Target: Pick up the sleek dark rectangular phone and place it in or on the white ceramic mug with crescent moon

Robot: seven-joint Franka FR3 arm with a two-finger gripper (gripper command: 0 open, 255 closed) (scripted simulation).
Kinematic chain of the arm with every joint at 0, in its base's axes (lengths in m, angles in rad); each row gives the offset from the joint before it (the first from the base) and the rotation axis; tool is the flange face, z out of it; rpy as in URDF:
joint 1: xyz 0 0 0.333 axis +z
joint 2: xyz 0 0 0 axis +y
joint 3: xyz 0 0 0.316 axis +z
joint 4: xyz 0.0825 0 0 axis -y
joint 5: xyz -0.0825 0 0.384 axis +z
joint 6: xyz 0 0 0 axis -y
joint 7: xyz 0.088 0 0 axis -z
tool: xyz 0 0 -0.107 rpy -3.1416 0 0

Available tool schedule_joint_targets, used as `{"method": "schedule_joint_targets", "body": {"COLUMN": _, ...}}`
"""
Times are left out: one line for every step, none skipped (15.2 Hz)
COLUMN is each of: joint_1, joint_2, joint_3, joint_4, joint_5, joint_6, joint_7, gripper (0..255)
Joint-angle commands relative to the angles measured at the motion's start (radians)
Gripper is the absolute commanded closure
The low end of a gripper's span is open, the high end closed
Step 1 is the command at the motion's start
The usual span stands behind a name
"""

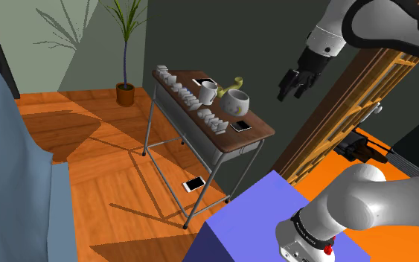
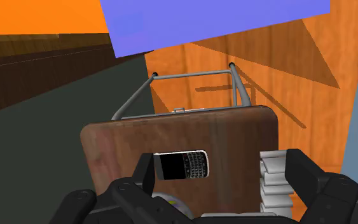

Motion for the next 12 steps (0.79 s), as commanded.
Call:
{"method": "schedule_joint_targets", "body": {"joint_1": 0.0, "joint_2": 0.0, "joint_3": 0.0, "joint_4": 0.0, "joint_5": 0.0, "joint_6": 0.0, "joint_7": 0.0, "gripper": 0}}
{"method": "schedule_joint_targets", "body": {"joint_1": -0.016, "joint_2": 0.024, "joint_3": 0.008, "joint_4": -0.012, "joint_5": 0.01, "joint_6": 0.033, "joint_7": 0.052, "gripper": 0}}
{"method": "schedule_joint_targets", "body": {"joint_1": -0.033, "joint_2": 0.048, "joint_3": 0.016, "joint_4": -0.022, "joint_5": 0.021, "joint_6": 0.066, "joint_7": 0.103, "gripper": 0}}
{"method": "schedule_joint_targets", "body": {"joint_1": -0.049, "joint_2": 0.074, "joint_3": 0.024, "joint_4": -0.031, "joint_5": 0.031, "joint_6": 0.098, "joint_7": 0.153, "gripper": 0}}
{"method": "schedule_joint_targets", "body": {"joint_1": -0.065, "joint_2": 0.101, "joint_3": 0.032, "joint_4": -0.039, "joint_5": 0.04, "joint_6": 0.131, "joint_7": 0.203, "gripper": 0}}
{"method": "schedule_joint_targets", "body": {"joint_1": -0.081, "joint_2": 0.128, "joint_3": 0.038, "joint_4": -0.046, "joint_5": 0.049, "joint_6": 0.164, "joint_7": 0.252, "gripper": 0}}
{"method": "schedule_joint_targets", "body": {"joint_1": -0.096, "joint_2": 0.156, "joint_3": 0.045, "joint_4": -0.052, "joint_5": 0.057, "joint_6": 0.196, "joint_7": 0.302, "gripper": 0}}
{"method": "schedule_joint_targets", "body": {"joint_1": -0.112, "joint_2": 0.185, "joint_3": 0.051, "joint_4": -0.057, "joint_5": 0.065, "joint_6": 0.229, "joint_7": 0.35, "gripper": 0}}
{"method": "schedule_joint_targets", "body": {"joint_1": -0.127, "joint_2": 0.215, "joint_3": 0.056, "joint_4": -0.06, "joint_5": 0.073, "joint_6": 0.261, "joint_7": 0.398, "gripper": 0}}
{"method": "schedule_joint_targets", "body": {"joint_1": -0.142, "joint_2": 0.245, "joint_3": 0.061, "joint_4": -0.063, "joint_5": 0.081, "joint_6": 0.293, "joint_7": 0.446, "gripper": 0}}
{"method": "schedule_joint_targets", "body": {"joint_1": -0.157, "joint_2": 0.275, "joint_3": 0.065, "joint_4": -0.065, "joint_5": 0.087, "joint_6": 0.325, "joint_7": 0.493, "gripper": 0}}
{"method": "schedule_joint_targets", "body": {"joint_1": -0.171, "joint_2": 0.306, "joint_3": 0.069, "joint_4": -0.066, "joint_5": 0.094, "joint_6": 0.356, "joint_7": 0.54, "gripper": 0}}
